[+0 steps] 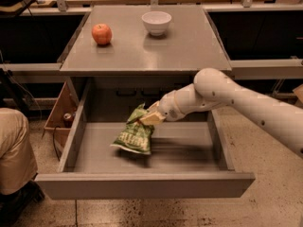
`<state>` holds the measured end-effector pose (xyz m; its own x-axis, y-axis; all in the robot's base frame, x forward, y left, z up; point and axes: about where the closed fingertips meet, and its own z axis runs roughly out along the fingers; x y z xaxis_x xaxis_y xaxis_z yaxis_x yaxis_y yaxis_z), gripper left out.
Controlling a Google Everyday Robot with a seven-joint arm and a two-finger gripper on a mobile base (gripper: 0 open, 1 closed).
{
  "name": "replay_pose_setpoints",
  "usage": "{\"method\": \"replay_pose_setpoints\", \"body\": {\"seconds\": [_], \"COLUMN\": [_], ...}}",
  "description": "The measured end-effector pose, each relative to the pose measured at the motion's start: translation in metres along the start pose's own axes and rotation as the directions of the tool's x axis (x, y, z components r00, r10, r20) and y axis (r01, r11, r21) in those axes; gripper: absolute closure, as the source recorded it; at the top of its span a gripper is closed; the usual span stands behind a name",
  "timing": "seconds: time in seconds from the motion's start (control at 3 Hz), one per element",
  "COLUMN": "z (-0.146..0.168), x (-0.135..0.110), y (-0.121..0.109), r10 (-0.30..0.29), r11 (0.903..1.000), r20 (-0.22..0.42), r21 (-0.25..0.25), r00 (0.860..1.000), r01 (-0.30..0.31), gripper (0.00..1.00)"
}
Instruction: Pick green jalapeno chip bag from top drawer and place on counter
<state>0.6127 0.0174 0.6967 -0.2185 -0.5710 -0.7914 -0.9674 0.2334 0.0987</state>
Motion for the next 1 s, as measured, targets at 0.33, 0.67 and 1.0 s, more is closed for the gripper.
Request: {"method": "replay_pose_setpoints", "body": {"seconds": [0.33,0.67,1.0], "z": [-0.043,-0.084,-0.116], "x": [-0.020,-0.040,-0.064], "y": [0.003,0.000,-0.006], "r10": [-0.027,-0.054,-0.091], "r11": [0.9992,0.9963,0.9911], "r20": [0.010,0.019,0.029], "r21": [0.030,0.069,0.100], "r00": [1.000,0.998,0.995], "r01": [0.027,0.052,0.088], "gripper": [1.00,1.00,1.00]}}
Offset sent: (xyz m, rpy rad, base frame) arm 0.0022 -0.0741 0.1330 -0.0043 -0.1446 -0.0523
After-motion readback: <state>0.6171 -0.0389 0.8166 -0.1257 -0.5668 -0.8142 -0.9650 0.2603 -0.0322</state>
